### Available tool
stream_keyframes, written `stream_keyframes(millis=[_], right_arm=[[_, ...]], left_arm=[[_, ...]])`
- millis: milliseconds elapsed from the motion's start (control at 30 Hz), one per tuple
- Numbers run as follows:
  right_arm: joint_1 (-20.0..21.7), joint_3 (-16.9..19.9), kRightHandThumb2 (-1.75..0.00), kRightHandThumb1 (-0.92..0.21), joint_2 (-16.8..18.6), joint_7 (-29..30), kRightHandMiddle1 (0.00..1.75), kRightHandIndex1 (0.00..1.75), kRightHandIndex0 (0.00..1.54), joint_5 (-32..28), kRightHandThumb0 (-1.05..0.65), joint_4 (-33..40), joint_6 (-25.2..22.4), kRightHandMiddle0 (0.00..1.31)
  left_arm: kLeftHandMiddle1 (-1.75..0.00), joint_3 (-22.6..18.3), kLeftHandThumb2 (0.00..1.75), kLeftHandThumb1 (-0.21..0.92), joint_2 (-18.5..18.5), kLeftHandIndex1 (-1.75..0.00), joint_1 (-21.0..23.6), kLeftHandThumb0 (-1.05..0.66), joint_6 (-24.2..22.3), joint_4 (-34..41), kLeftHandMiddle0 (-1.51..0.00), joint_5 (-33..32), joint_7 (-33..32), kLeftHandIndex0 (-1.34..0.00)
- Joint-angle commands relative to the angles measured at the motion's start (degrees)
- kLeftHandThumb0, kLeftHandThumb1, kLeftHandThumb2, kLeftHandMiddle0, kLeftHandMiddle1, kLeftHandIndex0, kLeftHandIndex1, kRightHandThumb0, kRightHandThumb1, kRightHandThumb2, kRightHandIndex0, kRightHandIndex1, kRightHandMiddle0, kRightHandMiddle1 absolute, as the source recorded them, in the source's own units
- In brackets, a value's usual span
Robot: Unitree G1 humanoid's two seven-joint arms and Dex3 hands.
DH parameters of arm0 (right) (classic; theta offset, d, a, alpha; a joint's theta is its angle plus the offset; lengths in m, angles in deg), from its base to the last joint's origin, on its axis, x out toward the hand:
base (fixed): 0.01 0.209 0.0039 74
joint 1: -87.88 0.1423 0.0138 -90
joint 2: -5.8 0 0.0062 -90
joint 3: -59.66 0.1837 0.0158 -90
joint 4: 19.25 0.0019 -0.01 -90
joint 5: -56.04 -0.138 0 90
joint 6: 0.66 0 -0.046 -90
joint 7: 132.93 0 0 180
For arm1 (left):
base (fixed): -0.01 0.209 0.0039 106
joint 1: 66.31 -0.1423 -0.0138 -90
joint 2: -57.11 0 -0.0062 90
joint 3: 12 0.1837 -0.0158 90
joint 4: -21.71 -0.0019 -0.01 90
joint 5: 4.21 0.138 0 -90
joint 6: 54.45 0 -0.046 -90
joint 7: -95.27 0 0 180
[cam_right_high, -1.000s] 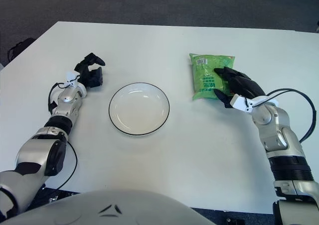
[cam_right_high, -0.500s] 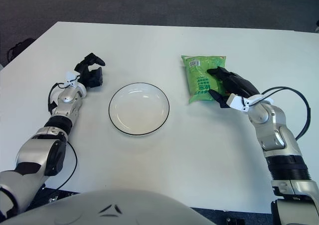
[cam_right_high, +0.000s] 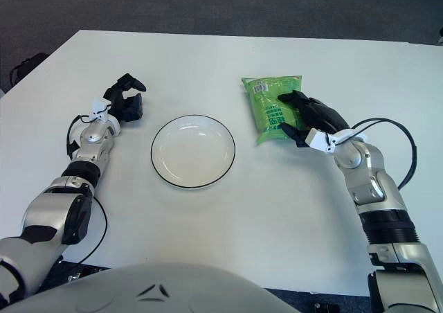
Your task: Put the snack into the plate.
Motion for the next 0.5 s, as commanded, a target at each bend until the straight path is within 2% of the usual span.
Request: stream_keyframes(millis=[0,167,333,467], right_arm=[[0.3,-1.5,-0.97,-0.92,0.5,-0.3,0.8,0.22,0.24,0.6,-0.85,-1.7,1.2,0.0],[0.2,-1.9,-0.92,-0.92,0.3,1.0,0.8,0.4,0.19,1.1,-0.83,-2.1,2.6,0.0],[0.2,-2.1,-0.9,-0.92,-0.1,2.2,0.8,0.48,0.18,2.0,-0.82,-2.4,3.5,0.0],[0.1,-1.3,-0.85,-0.92,-0.4,5.8,0.84,0.59,0.18,4.3,-0.81,-2.7,3.9,0.0]], left_arm=[[-1.75,0.8,1.08,0.51,0.6,-1.75,-4.3,-0.42,-2.6,-3.0,-1.19,1.2,-0.5,-0.47],[-1.75,0.7,1.09,0.49,1.0,-1.75,-4.4,-0.43,-2.5,-2.9,-1.19,1.2,-1.1,-0.47],[-1.75,0.8,1.1,0.49,1.2,-1.75,-4.4,-0.43,-2.4,-2.9,-1.2,1.3,-1.6,-0.48],[-1.75,0.9,1.09,0.49,1.6,-1.75,-4.3,-0.43,-2.0,-3.0,-1.2,1.4,-1.7,-0.47]])
